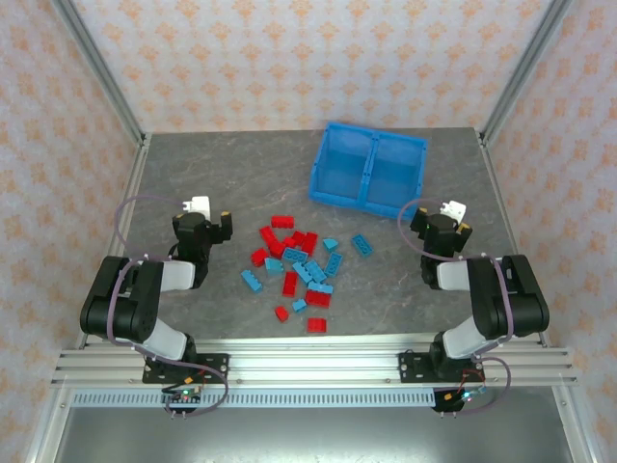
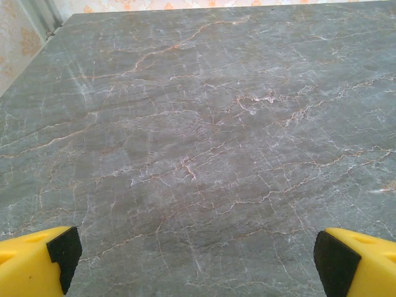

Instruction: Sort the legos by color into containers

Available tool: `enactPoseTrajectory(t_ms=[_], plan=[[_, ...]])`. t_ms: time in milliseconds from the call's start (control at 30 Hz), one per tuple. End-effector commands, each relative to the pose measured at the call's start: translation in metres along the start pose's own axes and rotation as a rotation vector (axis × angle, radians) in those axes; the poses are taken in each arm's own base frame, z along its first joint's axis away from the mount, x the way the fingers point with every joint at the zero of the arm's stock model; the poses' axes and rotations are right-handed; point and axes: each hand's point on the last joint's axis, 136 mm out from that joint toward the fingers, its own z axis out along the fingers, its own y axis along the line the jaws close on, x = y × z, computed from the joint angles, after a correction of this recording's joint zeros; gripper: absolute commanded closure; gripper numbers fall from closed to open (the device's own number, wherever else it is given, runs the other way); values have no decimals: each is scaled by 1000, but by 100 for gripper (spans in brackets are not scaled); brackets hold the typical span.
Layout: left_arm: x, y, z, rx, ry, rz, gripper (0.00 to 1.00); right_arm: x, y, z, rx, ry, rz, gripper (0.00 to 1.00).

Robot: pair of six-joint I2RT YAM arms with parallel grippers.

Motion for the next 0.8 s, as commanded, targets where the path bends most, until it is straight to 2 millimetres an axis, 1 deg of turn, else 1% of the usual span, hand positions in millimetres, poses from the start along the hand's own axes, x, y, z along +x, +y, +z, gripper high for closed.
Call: enactPoseTrajectory(t_ms=[0, 400, 500, 533, 567, 633, 667, 700, 733, 767], plan=[[-14, 1, 0, -4, -27, -14, 0, -11, 0, 0, 13, -37, 10, 1], [-14, 1, -1, -4, -26, -13, 0, -11, 0, 0, 12, -37, 10, 1], [-15, 1, 0, -4, -27, -14, 0, -11, 7, -1, -28, -32, -10, 1], [-14, 1, 0, -4, -27, -14, 0, -15, 7, -3, -23, -39, -10, 1], [-14, 1, -1, -4, -27, -14, 0, -20, 5, -8, -13, -48, -10, 0], [-14, 1, -1, -3, -29, -15, 0, -38, -3, -28, 50, -37, 6, 0], [-15, 0, -1, 3, -26, -11, 0, -42, -8, -38, 72, 10, 61, 1], [-17, -3, -2, 16, -20, -1, 0, -53, -13, -52, 88, 62, 139, 1], [-20, -5, -4, 26, -19, 11, 0, -56, -15, -67, 91, 130, 206, 0], [-23, -7, -7, 29, -22, 23, 0, -59, -12, -78, 69, 185, 250, 0]])
